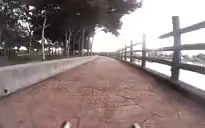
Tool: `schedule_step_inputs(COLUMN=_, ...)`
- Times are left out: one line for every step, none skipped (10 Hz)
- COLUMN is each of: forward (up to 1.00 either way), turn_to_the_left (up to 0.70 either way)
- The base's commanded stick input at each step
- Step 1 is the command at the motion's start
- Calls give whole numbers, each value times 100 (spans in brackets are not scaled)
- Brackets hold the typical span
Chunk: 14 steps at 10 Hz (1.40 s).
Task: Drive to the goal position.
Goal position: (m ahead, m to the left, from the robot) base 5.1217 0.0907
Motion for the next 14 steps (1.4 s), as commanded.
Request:
schedule_step_inputs(forward=70, turn_to_the_left=0)
schedule_step_inputs(forward=70, turn_to_the_left=0)
schedule_step_inputs(forward=70, turn_to_the_left=0)
schedule_step_inputs(forward=70, turn_to_the_left=0)
schedule_step_inputs(forward=70, turn_to_the_left=0)
schedule_step_inputs(forward=70, turn_to_the_left=0)
schedule_step_inputs(forward=70, turn_to_the_left=0)
schedule_step_inputs(forward=70, turn_to_the_left=0)
schedule_step_inputs(forward=70, turn_to_the_left=0)
schedule_step_inputs(forward=70, turn_to_the_left=0)
schedule_step_inputs(forward=70, turn_to_the_left=0)
schedule_step_inputs(forward=70, turn_to_the_left=0)
schedule_step_inputs(forward=70, turn_to_the_left=0)
schedule_step_inputs(forward=70, turn_to_the_left=0)
